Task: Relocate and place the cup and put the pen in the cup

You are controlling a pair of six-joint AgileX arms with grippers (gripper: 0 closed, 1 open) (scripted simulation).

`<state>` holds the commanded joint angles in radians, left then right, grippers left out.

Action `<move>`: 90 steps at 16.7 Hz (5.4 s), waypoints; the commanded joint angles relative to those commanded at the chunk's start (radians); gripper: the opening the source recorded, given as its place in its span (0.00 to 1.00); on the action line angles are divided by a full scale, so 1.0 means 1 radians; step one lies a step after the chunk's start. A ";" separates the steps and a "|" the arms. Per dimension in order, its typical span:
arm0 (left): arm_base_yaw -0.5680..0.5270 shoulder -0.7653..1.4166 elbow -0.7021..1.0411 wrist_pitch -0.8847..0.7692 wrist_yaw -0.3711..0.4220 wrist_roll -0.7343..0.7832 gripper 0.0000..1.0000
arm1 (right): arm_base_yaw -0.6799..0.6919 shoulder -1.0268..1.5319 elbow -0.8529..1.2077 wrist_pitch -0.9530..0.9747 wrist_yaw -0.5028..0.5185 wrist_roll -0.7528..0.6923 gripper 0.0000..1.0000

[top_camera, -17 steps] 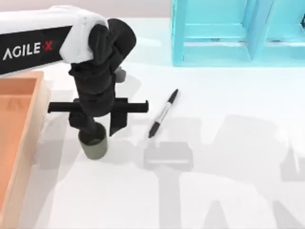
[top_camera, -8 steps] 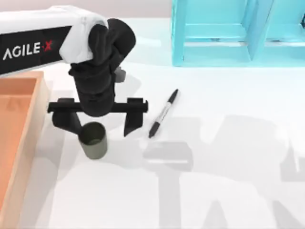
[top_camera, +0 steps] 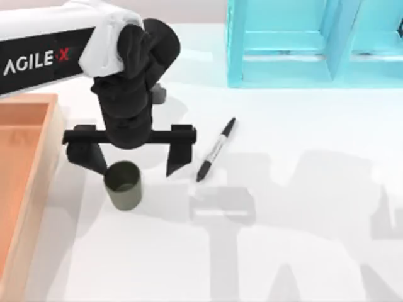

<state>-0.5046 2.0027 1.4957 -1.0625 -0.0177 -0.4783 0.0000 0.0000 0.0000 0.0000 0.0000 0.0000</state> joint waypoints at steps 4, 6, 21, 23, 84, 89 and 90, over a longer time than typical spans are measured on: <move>-0.004 0.010 0.193 -0.190 0.000 -0.004 1.00 | 0.000 0.000 0.000 0.000 0.000 0.000 1.00; -0.005 0.010 0.318 -0.319 0.000 -0.005 1.00 | 0.000 0.000 0.000 0.000 0.000 0.000 1.00; -0.075 0.114 0.657 -0.495 -0.061 0.068 1.00 | 0.000 0.000 0.000 0.000 0.000 0.000 1.00; -0.111 0.232 0.711 -0.461 -0.089 0.103 1.00 | 0.000 0.000 0.000 0.000 0.000 0.000 1.00; -0.356 0.140 0.362 -0.139 -0.162 0.105 0.00 | 0.000 0.000 0.000 0.000 0.000 0.000 1.00; -0.355 0.135 0.358 -0.141 -0.162 0.104 0.00 | 0.000 0.000 0.000 0.000 0.000 0.000 1.00; -0.355 0.129 0.350 -0.131 -0.164 0.106 0.00 | 0.000 0.000 0.000 0.000 0.000 0.000 1.00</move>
<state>-0.8598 2.1316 1.8456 -1.1933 -0.1818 -0.3721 0.0000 0.0000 0.0000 0.0000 0.0000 0.0000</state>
